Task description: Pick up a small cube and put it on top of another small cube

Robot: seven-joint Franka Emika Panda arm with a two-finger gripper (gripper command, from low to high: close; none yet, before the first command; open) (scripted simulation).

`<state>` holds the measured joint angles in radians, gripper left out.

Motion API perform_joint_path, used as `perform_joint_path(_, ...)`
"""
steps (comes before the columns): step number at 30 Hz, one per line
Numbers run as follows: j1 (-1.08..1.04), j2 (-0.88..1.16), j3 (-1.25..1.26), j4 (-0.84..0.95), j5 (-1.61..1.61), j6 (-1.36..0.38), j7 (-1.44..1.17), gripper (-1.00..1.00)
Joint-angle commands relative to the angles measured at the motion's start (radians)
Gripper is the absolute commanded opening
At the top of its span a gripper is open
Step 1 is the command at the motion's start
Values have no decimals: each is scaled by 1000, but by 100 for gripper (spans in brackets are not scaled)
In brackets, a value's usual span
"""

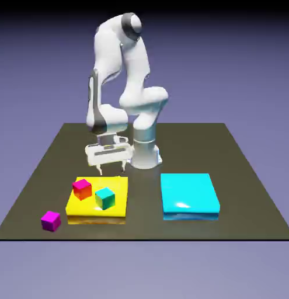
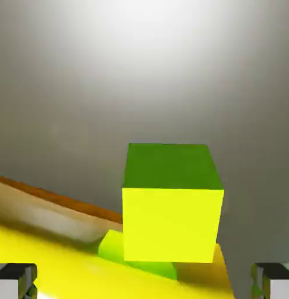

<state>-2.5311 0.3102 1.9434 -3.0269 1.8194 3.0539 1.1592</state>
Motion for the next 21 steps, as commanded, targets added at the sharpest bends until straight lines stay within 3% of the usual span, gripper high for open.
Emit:
perform_joint_path(1,14,-36,0,1,13,-33,9,0)
perform_joint_path(21,293,-761,6,21,262,-687,182,0)
